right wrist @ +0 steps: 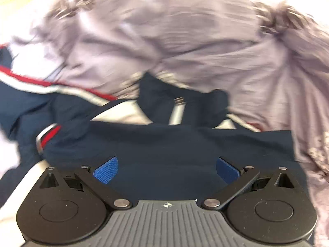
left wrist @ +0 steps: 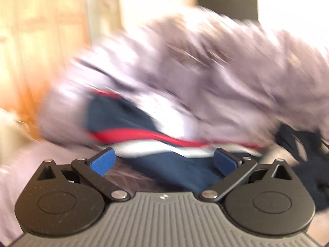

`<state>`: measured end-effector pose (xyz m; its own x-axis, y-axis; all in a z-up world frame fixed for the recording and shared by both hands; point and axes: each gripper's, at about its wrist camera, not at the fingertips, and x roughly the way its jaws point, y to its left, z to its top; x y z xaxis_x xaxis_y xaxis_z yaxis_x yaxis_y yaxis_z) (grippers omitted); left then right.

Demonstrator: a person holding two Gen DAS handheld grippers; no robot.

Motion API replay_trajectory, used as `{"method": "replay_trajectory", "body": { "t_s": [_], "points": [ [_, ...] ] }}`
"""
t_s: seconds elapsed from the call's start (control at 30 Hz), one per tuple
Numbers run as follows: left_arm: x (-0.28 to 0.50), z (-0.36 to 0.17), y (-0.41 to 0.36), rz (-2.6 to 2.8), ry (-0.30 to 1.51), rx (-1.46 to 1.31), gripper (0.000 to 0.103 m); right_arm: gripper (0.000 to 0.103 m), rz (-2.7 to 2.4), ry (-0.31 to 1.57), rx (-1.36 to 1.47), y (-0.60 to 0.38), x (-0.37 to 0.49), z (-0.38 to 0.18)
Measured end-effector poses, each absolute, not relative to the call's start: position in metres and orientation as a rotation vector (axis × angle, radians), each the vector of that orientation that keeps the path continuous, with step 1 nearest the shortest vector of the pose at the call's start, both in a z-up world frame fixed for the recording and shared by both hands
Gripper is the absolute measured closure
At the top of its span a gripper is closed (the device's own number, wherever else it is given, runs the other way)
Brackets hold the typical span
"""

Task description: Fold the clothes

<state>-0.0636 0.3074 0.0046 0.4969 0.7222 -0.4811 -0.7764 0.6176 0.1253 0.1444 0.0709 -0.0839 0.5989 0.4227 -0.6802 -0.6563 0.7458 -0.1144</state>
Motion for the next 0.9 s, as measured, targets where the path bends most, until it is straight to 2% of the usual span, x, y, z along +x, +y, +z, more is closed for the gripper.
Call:
{"method": "replay_trajectory", "body": {
  "t_s": [0.3, 0.43, 0.77, 0.9],
  "points": [
    [-0.083, -0.033, 0.325, 1.019, 0.684, -0.175, 0.000, 0.002, 0.750, 0.689, -0.372, 0.124, 0.123, -0.101],
    [-0.072, -0.041, 0.309, 0.894, 0.760, -0.168, 0.000, 0.004, 0.764, 0.711, -0.457, 0.148, 0.112, -0.107],
    [-0.038, -0.038, 0.260, 0.745, 0.791, -0.037, 0.000, 0.002, 0.790, 0.670, -0.536, 0.145, 0.098, -0.102],
    [-0.051, -0.033, 0.277, 0.805, 0.784, -0.050, 0.000, 0.017, 0.655, 0.763, -0.599, 0.169, 0.115, -0.135]
  ]
}}
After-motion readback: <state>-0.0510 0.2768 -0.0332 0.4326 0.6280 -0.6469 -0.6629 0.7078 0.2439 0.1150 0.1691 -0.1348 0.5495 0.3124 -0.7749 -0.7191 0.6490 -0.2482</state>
